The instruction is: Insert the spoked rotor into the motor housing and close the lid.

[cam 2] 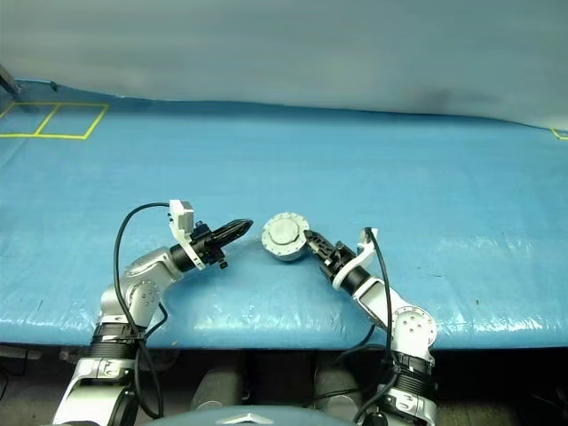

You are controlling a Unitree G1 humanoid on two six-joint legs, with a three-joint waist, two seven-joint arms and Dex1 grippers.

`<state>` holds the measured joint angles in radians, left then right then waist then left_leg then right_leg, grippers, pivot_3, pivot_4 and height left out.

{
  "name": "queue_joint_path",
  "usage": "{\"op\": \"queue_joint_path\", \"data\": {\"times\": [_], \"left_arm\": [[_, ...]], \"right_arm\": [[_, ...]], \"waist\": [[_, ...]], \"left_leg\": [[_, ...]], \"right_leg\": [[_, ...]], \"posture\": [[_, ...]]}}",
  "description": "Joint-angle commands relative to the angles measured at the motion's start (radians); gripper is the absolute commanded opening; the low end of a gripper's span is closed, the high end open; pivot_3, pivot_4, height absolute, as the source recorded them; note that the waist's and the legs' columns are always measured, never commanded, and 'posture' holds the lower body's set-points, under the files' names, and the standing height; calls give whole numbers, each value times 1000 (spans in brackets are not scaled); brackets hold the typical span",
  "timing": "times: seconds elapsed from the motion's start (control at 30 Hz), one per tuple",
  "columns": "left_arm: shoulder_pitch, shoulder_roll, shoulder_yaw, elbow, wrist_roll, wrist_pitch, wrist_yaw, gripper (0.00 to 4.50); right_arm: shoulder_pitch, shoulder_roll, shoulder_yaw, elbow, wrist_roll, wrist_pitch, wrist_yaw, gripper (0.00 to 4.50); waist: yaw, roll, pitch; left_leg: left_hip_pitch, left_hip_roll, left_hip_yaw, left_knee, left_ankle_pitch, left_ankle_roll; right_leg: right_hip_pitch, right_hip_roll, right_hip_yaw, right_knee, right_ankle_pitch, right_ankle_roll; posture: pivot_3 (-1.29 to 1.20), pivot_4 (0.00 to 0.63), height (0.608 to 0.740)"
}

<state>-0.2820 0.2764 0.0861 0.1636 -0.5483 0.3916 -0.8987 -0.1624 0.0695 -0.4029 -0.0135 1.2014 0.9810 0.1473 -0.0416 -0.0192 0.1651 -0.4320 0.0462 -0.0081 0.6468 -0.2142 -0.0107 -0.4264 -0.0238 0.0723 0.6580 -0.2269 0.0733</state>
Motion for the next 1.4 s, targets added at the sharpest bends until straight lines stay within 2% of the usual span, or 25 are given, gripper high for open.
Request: {"op": "queue_joint_path", "data": {"times": [0.03,0.4,0.43,0.57,0.67,1.17,1.4], "left_arm": [[-3,-40,55,-41,-67,3,37,570],[33,-201,150,-86,-332,179,134,4280],[33,-212,157,-90,-365,208,144,4469],[21,-235,201,-83,-529,355,190,4469],[15,-239,206,-81,-579,414,217,4469],[-33,-307,195,-45,-616,457,245,4469],[-35,-323,206,-37,-619,447,261,4469]], "right_arm": [[-63,30,-17,-67,98,-52,-22,1175],[-153,31,-13,-102,192,-148,-87,1175],[-159,31,-8,-107,200,-150,-91,1175],[-171,31,11,-129,235,-152,-102,1175],[-166,34,39,-155,259,-150,-109,1175],[-103,12,193,-219,267,-142,-98,1175],[-93,-3,216,-223,267,-155,-97,1175]], "waist": [[-2,0,0],[-7,0,0],[-7,0,1],[-12,0,1],[-16,0,1],[-18,0,1],[-18,0,1]], "left_leg": [[0,0,0,0,0,0],[-2,0,-1,0,0,0],[-1,0,-1,0,0,0],[-1,0,-2,0,0,0],[-2,0,-2,0,0,0],[-2,0,-2,1,0,0],[-2,0,-2,1,0,0]], "right_leg": [[0,0,0,0,0,0],[-1,1,0,0,0,0],[-1,1,0,0,0,0],[-1,1,0,0,0,0],[-1,1,-1,1,0,0],[-1,1,-1,0,2,-3],[0,1,-1,1,2,-3]], "posture": [[0,150,740],[0,150,740],[0,150,740],[0,150,740],[0,150,740],[0,150,740],[0,150,740]]}}
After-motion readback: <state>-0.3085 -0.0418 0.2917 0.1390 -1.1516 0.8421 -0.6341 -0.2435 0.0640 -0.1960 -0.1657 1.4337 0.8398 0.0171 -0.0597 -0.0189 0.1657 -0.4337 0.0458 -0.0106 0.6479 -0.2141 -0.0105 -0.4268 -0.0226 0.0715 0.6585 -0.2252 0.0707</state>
